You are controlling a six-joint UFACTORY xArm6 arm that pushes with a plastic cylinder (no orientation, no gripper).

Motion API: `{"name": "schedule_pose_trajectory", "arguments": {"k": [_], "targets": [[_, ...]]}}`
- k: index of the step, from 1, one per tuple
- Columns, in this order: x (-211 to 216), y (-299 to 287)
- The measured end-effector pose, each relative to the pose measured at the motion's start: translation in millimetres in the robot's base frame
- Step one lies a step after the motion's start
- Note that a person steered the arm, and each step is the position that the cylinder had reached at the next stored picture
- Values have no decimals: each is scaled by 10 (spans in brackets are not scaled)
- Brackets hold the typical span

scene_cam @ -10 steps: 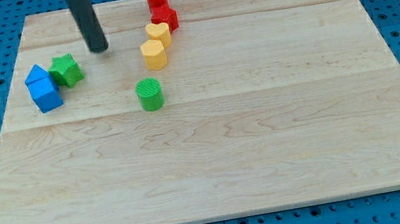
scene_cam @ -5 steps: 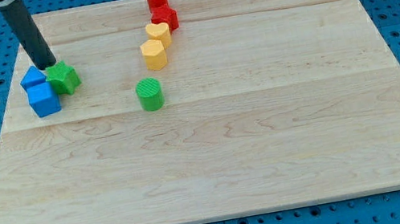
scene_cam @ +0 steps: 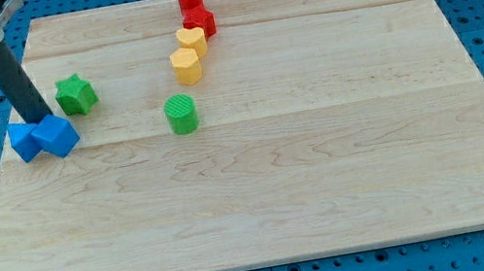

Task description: Move the blue cube to the bottom of the green circle

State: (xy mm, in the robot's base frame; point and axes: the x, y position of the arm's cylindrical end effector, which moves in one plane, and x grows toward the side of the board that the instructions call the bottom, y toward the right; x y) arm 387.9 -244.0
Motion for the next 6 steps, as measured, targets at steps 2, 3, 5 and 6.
{"name": "schedule_pose_trajectory", "arguments": {"k": [2, 3, 5, 6], "targets": [[-122, -501], [269, -506], [519, -96], [516, -64]]}}
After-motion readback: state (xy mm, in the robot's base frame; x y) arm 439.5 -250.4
